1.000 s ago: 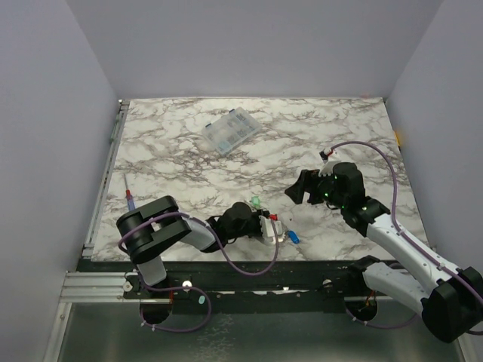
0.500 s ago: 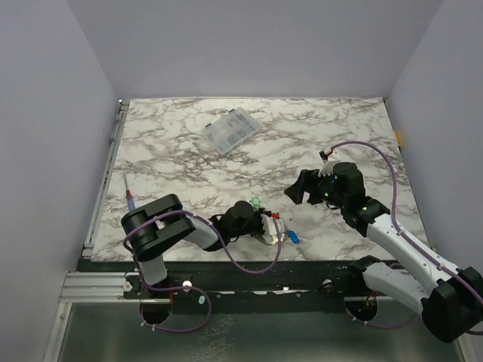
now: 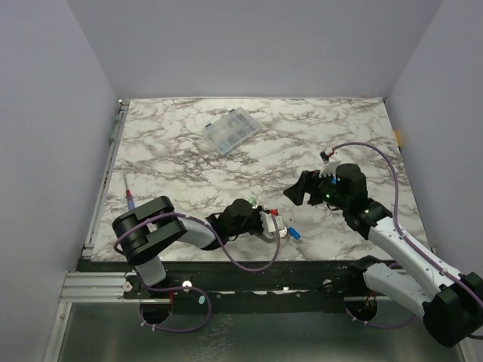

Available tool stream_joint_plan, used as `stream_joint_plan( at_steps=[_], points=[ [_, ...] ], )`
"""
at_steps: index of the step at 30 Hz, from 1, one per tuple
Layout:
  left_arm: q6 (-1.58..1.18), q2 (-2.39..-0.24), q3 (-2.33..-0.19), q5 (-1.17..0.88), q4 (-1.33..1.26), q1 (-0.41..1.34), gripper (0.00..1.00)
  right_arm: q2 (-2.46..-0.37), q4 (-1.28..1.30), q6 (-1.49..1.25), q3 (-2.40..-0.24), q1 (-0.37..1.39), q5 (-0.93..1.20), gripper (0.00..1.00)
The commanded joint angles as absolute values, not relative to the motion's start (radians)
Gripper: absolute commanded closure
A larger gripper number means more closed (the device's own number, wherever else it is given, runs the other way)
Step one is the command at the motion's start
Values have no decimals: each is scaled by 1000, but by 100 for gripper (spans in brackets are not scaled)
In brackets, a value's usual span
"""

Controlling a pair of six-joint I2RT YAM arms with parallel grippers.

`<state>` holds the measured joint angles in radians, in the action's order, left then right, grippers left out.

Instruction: Put the keys on the keyring

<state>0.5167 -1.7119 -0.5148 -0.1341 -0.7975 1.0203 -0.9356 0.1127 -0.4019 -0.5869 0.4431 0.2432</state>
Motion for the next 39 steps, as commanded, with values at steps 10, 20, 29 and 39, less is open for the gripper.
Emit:
stream_joint_plan(
  at_steps=[10, 20, 29, 39],
  points=[
    [490, -1345, -589, -204, -510, 1043, 100, -769, -58, -427, -553, 434, 348, 16],
    [630, -1076, -673, -201, -108, 1090, 100, -868, 123, -502, -644, 435, 17, 20],
    [868, -887, -563, -176, 38, 1094, 100, -933, 179, -536, -687, 436, -149, 22],
    [878, -775, -457, -181, 20, 1096, 100, -1195, 412, -579, -873, 389, -433, 14]
  ],
)
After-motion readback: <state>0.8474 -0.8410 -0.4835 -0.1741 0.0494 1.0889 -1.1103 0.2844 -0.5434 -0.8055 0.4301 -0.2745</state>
